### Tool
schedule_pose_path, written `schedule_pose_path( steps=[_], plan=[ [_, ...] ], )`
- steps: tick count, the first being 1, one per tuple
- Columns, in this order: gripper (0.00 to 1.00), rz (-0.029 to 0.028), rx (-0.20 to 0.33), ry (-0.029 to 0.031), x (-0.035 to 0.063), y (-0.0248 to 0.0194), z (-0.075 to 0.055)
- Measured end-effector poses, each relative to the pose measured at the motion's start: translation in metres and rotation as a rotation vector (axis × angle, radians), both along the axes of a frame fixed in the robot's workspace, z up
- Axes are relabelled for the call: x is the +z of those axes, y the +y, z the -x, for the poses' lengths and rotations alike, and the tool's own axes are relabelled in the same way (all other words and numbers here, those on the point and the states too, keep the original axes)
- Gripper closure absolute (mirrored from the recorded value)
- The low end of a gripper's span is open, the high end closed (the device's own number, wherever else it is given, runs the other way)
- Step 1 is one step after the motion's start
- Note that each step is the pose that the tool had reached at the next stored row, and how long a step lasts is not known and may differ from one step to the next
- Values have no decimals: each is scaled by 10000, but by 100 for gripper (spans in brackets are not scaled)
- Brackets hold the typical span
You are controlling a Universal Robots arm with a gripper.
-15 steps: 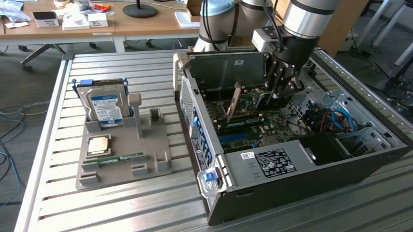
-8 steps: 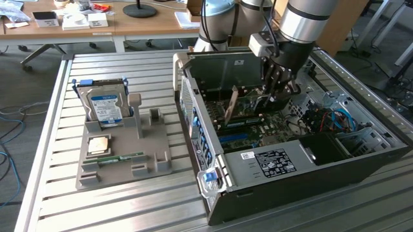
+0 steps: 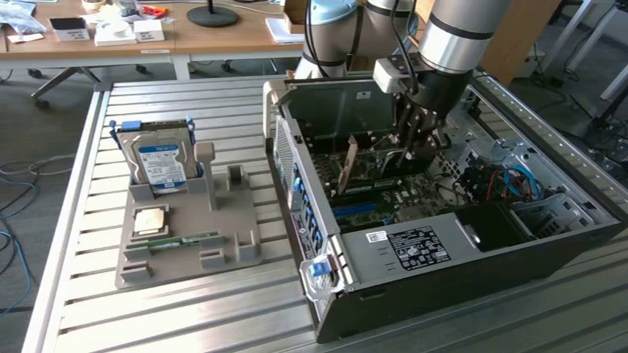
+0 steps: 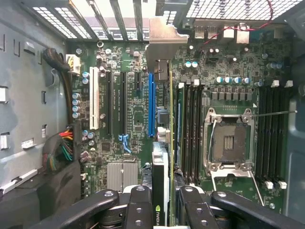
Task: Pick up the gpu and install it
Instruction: 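Insert the gpu into the slot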
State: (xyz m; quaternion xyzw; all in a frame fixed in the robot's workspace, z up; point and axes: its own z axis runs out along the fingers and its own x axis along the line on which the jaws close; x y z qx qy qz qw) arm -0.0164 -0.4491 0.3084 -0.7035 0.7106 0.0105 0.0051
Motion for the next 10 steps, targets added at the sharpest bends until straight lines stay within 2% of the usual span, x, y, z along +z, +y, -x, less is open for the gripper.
schedule_pose_path(
  steps=[10],
  plan=[
    [73,0,0,0,-91,0,29]
  ],
)
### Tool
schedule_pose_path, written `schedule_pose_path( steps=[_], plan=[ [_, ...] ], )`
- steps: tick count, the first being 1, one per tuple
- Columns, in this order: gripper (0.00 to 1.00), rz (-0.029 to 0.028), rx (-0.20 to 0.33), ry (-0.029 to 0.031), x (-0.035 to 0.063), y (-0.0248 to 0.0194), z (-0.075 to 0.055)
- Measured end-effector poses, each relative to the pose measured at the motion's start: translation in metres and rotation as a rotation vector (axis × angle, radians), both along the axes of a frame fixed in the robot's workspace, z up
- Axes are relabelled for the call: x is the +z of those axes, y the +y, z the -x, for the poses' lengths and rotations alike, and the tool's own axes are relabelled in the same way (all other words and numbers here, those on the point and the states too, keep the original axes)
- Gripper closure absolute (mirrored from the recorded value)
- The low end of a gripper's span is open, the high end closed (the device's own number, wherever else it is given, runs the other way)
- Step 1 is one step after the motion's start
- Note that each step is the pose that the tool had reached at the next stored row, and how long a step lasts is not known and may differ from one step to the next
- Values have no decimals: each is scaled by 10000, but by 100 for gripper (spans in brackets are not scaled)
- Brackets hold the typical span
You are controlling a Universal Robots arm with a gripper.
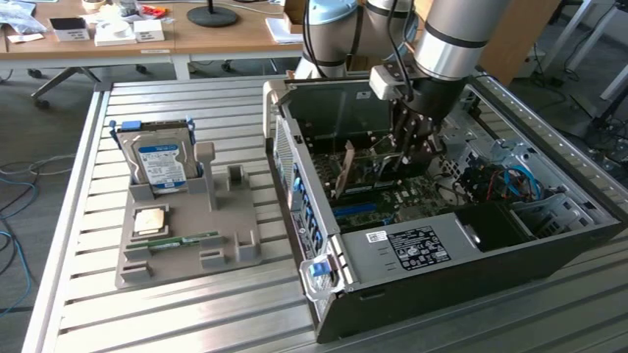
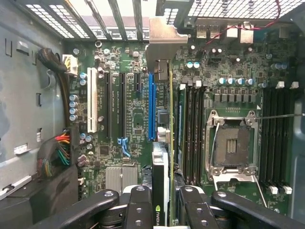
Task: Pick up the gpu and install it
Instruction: 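Insert the gpu into the slot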
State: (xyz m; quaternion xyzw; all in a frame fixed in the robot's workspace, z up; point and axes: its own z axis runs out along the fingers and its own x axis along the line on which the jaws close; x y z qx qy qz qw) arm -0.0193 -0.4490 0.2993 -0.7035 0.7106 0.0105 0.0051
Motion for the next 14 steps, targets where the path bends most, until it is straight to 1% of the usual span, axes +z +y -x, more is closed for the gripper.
schedule_pose_path(
  steps=[8,14],
  plan=[
    [73,-2,1,0,-37,-22,13],
    [73,0,0,0,-84,-25,38]
  ],
)
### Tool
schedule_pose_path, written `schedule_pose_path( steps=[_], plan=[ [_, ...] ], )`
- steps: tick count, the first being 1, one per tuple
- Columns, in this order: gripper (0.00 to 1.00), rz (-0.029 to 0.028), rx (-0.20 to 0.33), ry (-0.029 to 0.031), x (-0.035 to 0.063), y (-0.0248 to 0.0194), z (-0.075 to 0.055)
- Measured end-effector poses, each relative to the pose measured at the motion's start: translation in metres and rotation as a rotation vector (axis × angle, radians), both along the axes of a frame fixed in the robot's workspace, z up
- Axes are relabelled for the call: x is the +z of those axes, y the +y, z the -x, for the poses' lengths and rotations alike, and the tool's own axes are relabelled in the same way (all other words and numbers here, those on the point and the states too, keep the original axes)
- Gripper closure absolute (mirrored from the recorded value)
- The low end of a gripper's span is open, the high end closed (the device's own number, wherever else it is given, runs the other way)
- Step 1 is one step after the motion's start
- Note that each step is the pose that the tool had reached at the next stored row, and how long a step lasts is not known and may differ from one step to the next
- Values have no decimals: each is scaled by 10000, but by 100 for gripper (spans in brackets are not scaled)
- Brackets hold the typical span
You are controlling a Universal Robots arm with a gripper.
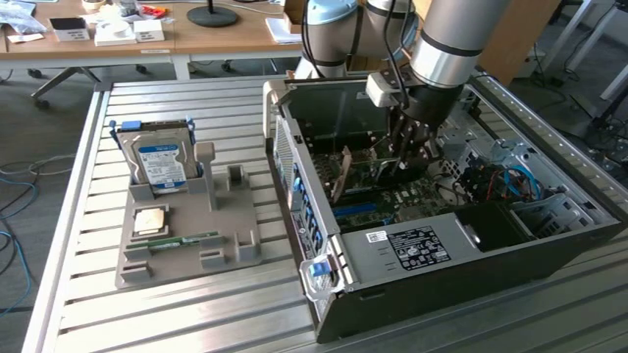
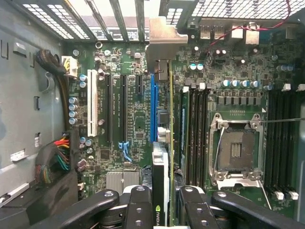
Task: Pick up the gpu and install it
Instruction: 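Insert the gpu into the slot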
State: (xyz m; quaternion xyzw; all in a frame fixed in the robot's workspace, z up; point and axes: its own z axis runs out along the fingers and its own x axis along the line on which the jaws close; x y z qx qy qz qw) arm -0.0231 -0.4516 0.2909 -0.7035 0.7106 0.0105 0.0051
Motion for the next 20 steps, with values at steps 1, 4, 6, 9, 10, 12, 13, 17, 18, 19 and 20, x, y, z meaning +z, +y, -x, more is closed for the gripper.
schedule_pose_path(
  steps=[1,4,6,9,10,12,13,17,18,19,20],
  plan=[
    [73,0,0,0,-6,-1,4],
    [73,1,0,0,-25,-3,16],
    [73,0,-1,0,-38,-3,27],
    [73,1,0,1,-52,-4,44],
    [73,2,0,1,-54,-4,48],
    [73,0,0,0,-59,-4,58],
    [73,-1,0,0,-61,-5,63],
    [73,-2,0,-1,-66,-14,87],
    [73,-2,0,-1,-69,-16,94],
    [73,-2,0,0,-71,-17,102],
    [73,-1,0,-1,-73,-18,109]
  ],
)
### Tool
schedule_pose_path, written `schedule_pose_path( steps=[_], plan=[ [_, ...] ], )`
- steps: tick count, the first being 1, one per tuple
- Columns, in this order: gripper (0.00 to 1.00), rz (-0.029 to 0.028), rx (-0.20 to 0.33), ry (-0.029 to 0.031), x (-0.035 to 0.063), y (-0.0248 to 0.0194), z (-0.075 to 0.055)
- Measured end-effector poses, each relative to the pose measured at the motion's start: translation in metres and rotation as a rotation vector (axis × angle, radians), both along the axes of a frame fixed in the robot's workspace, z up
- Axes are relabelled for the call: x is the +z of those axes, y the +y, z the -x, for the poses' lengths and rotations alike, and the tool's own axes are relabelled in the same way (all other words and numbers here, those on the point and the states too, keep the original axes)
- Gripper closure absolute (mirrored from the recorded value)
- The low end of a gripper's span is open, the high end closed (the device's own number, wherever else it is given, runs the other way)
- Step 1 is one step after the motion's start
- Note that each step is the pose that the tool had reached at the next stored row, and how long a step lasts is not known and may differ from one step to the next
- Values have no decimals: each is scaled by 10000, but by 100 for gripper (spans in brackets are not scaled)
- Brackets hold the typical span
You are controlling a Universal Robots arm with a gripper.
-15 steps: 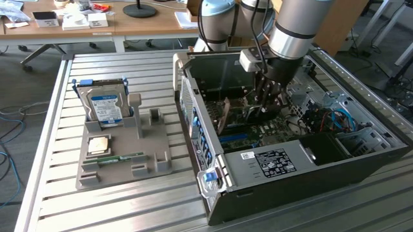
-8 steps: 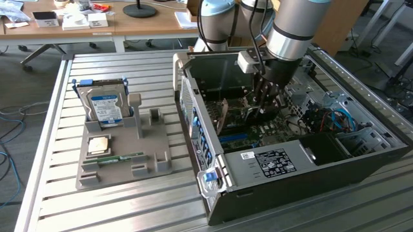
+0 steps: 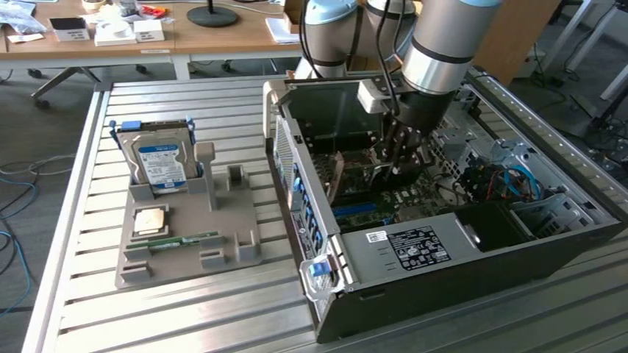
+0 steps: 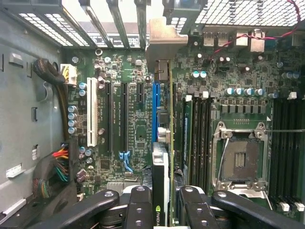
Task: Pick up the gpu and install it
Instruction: 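Insert the gpu into the slot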
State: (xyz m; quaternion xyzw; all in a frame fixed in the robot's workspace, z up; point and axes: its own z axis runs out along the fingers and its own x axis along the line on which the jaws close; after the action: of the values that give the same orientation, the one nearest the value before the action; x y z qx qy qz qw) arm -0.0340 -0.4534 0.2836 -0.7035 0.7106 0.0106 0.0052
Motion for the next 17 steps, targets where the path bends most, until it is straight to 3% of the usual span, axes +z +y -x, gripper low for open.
schedule_pose_path(
  steps=[10,17],
  plan=[
    [73,1,-1,1,-10,-44,36],
    [73,2,0,1,-40,-47,73]
  ],
)
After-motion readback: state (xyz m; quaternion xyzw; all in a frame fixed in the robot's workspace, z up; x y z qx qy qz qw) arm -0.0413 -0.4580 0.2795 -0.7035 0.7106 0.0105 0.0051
